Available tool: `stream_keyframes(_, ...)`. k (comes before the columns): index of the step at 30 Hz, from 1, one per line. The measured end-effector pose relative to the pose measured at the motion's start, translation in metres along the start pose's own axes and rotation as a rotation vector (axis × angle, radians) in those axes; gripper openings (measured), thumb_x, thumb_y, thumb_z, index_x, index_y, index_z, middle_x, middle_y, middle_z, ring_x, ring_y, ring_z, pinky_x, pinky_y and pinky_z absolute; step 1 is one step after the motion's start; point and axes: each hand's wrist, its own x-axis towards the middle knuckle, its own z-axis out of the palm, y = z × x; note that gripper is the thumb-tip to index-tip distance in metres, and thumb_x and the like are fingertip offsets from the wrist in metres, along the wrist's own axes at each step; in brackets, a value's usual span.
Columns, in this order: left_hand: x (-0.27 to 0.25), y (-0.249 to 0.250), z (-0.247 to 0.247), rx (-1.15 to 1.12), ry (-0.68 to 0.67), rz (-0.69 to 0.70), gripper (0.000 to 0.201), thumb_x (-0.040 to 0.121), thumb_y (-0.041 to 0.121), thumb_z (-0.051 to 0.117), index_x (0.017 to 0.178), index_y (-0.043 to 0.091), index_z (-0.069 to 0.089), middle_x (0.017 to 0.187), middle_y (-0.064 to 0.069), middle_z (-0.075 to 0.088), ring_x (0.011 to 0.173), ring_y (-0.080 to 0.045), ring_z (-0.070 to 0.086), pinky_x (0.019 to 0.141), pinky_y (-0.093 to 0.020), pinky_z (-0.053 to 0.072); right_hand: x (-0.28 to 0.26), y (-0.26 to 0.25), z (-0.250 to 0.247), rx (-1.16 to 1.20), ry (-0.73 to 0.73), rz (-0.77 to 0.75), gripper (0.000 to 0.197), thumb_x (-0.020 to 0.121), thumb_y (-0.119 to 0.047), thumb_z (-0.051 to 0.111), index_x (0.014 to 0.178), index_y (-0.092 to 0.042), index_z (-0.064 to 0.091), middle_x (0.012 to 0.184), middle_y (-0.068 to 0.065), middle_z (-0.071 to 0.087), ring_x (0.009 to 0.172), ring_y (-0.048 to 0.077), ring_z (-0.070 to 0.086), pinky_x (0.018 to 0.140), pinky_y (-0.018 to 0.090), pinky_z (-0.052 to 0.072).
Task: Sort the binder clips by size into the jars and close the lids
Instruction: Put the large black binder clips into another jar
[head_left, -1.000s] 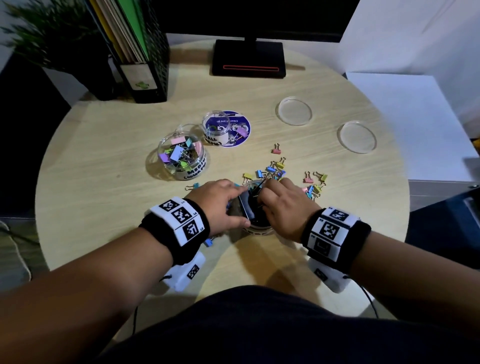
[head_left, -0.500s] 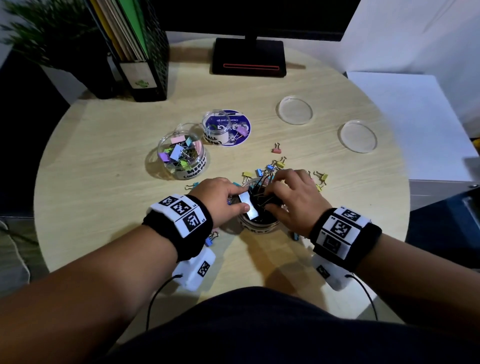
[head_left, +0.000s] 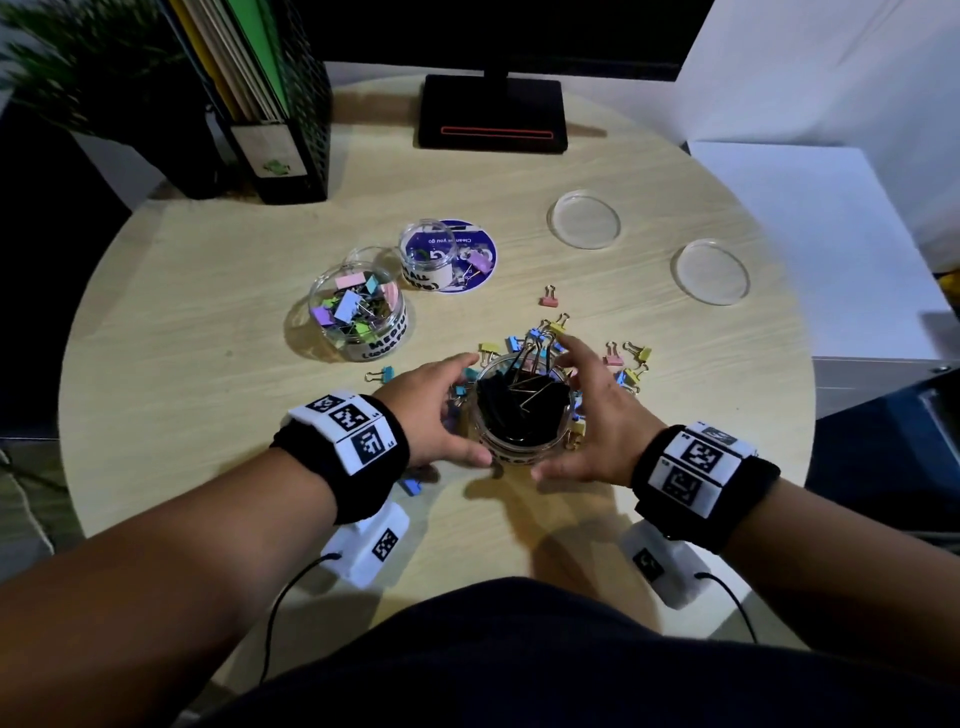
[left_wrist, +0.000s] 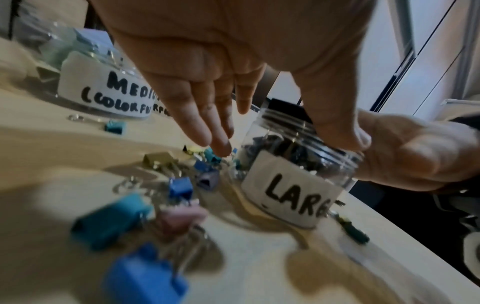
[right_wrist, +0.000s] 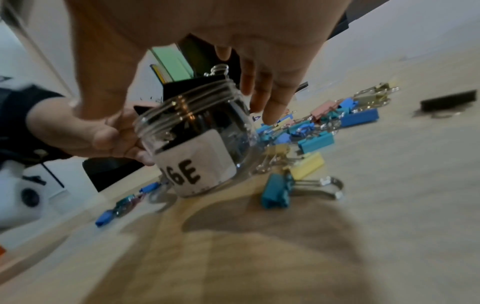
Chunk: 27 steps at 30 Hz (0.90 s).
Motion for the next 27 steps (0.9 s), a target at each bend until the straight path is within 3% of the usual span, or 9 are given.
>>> stream_keyframes(3, 0.001, 0.000, 0.010, -0.116, -0.048, -0.048, 0.106, 0.059, 0.034, 0.086, 0.143, 0.041, 0.022, 0.123, 0.004, 0.059, 0.088, -0.017, 0.065, 0.068, -0.033, 0.059, 0.000, -0.004, 0.005, -0.037, -0.023, 0.027, 0.132, 0.053, -0.030, 0.089, 0.146, -0.026, -0.005, 0.146, 0.008, 0.036, 0.131, 0.019, 0.040, 0.099, 0.015, 0.027)
stream_keyframes(7, 0.001, -0.002, 0.017, -0.104, 0.015, -0.023, 0.090, 0.072, 0.028, 0.079, 0.145, 0.034, 0.026, 0.115, -0.007, 0.065, 0.072, -0.015, 0.062, 0.058, -0.019, 0.048, 0.004, -0.011, 0.005, -0.003, 0.053, -0.002, 0.119, 0.053, -0.027, 0.089, 0.143, -0.022, 0.011, 0.127, 0.006, 0.056, 0.110, 0.017, 0.058, 0.086, 0.012, 0.036)
stream_keyframes(8, 0.001, -0.003, 0.017, -0.133, 0.015, -0.014, 0.089, 0.072, 0.027, 0.079, 0.145, 0.033, 0.027, 0.115, -0.006, 0.065, 0.077, -0.016, 0.063, 0.059, -0.018, 0.048, 0.005, -0.011, 0.004, 0.004, 0.057, -0.012, 0.117, 0.051, -0.029, 0.090, 0.141, -0.022, 0.015, 0.124, 0.006, 0.057, 0.108, 0.018, 0.059, 0.088, 0.015, 0.039)
stream_keyframes(10, 0.000, -0.010, 0.014, -0.191, 0.035, 0.006, 0.093, 0.066, 0.033, 0.081, 0.143, 0.033, 0.030, 0.120, 0.000, 0.063, 0.097, -0.017, 0.064, 0.080, -0.027, 0.053, 0.010, -0.016, 0.004, 0.022, 0.061, -0.033, 0.113, 0.048, -0.033, 0.090, 0.136, -0.024, 0.019, 0.123, 0.006, 0.057, 0.106, 0.022, 0.061, 0.093, 0.029, 0.047)
stream_keyframes(12, -0.003, -0.019, 0.006, -0.249, 0.088, 0.013, 0.100, 0.052, 0.051, 0.080, 0.139, 0.035, 0.034, 0.124, 0.006, 0.061, 0.107, -0.014, 0.061, 0.095, -0.037, 0.049, 0.016, -0.025, 0.003, 0.035, 0.083, -0.061, 0.111, 0.047, -0.035, 0.090, 0.133, -0.026, 0.019, 0.127, 0.006, 0.054, 0.108, 0.023, 0.060, 0.094, 0.038, 0.049)
stream_keyframes(14, -0.009, -0.028, -0.006, -0.288, 0.141, -0.001, 0.107, 0.041, 0.067, 0.078, 0.136, 0.038, 0.038, 0.126, 0.009, 0.059, 0.111, -0.011, 0.059, 0.099, -0.039, 0.046, 0.025, -0.039, 0.003, 0.051, 0.114, -0.091, 0.110, 0.047, -0.033, 0.091, 0.132, -0.022, 0.021, 0.131, 0.007, 0.051, 0.112, 0.022, 0.057, 0.095, 0.038, 0.048)
stream_keyframes(18, -0.029, -0.046, -0.040, -0.257, 0.284, -0.063, 0.109, 0.038, 0.055, 0.082, 0.137, 0.036, 0.040, 0.129, 0.007, 0.057, 0.113, -0.014, 0.056, 0.098, -0.035, 0.045, 0.048, -0.078, 0.016, 0.088, 0.128, -0.142, 0.109, 0.047, -0.032, 0.091, 0.131, -0.018, 0.022, 0.132, 0.009, 0.051, 0.113, 0.023, 0.057, 0.094, 0.038, 0.048)
stream_keyframes(24, -0.050, -0.092, -0.070, -0.146, 0.391, -0.104, 0.096, 0.045, 0.030, 0.092, 0.130, 0.030, 0.050, 0.112, 0.003, 0.064, 0.089, -0.018, 0.063, 0.083, -0.025, 0.048, 0.076, -0.130, 0.053, 0.028, 0.015, -0.159, 0.098, 0.053, -0.034, 0.089, 0.125, -0.015, 0.026, 0.120, 0.008, 0.058, 0.103, 0.024, 0.059, 0.086, 0.026, 0.045)
stream_keyframes(27, -0.058, -0.108, -0.073, -0.106, 0.346, -0.155, 0.103, 0.030, 0.052, 0.086, 0.125, 0.033, 0.051, 0.108, 0.000, 0.065, 0.087, -0.021, 0.065, 0.085, -0.032, 0.052, 0.082, -0.140, 0.069, -0.019, -0.060, -0.162, 0.094, 0.051, -0.037, 0.089, 0.119, -0.015, 0.026, 0.114, 0.009, 0.059, 0.100, 0.027, 0.060, 0.088, 0.037, 0.049)
